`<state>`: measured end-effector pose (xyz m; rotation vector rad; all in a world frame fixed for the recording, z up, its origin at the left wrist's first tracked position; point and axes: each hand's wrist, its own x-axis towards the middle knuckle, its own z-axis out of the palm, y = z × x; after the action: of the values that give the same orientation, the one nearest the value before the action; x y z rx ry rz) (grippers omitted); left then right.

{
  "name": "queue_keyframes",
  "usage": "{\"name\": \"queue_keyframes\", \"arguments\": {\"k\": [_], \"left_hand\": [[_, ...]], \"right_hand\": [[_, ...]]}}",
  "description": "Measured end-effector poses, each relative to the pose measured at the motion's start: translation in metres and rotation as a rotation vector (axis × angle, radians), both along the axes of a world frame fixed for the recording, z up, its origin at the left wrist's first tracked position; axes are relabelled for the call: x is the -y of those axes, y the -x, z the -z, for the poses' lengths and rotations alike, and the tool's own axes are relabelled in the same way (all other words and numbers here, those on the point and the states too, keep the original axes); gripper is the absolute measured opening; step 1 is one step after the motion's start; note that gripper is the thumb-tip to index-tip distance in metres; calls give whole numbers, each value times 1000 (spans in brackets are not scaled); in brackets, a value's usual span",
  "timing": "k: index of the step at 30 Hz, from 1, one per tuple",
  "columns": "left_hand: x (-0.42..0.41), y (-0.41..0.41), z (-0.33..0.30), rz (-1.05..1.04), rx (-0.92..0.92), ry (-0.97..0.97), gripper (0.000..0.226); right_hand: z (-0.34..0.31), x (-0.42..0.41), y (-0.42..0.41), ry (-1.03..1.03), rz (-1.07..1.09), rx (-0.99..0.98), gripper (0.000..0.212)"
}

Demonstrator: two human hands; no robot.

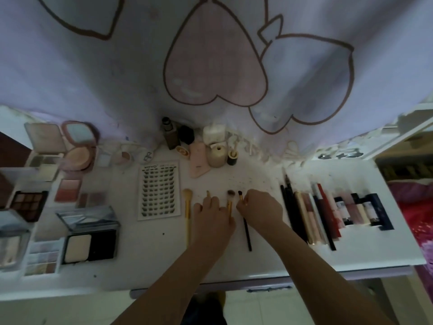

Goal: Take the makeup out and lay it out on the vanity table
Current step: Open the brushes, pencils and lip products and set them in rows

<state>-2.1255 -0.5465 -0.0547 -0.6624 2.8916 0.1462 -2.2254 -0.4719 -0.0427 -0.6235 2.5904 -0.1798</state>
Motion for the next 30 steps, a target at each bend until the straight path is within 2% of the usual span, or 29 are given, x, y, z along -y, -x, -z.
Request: {"name": "queue_keyframes", "arguments": {"k": [2,4,6,9,13,16,19,21,25,30], "left_hand": [[11,-8,5,-2,-11,26,21],[20,-15,12,-27,-52,34,23],[27,-22,7,-55,-60,35,34],[36,-28,3,-56,20,25,39],[44,-33,5,-63,-13,23,26],[43,-26,11,-53,-98,43,37],[20,-9,1,32,-274,36,24],[-8,9,-1,75,-339,-38,24],[-74,51,10,120,-230,-171,30],[-111,73,23,-93,-119,-195,33]], "right_hand": [[2,15,-11,7,-9,2,30],[6,28,-21,5,-17,-13,35],[9,39,-28,5,-9,-17,34],[9,51,-35,-6,2,-11,32],[5,53,-36,-8,-30,4,30],[-1,34,-24,32,-4,-6,34],[-12,-3,4,29,40,-83,28],[-18,-31,30,4,39,-133,24],[-16,-62,76,25,5,-86,24],[-6,-63,103,16,-155,-24,27]]}}
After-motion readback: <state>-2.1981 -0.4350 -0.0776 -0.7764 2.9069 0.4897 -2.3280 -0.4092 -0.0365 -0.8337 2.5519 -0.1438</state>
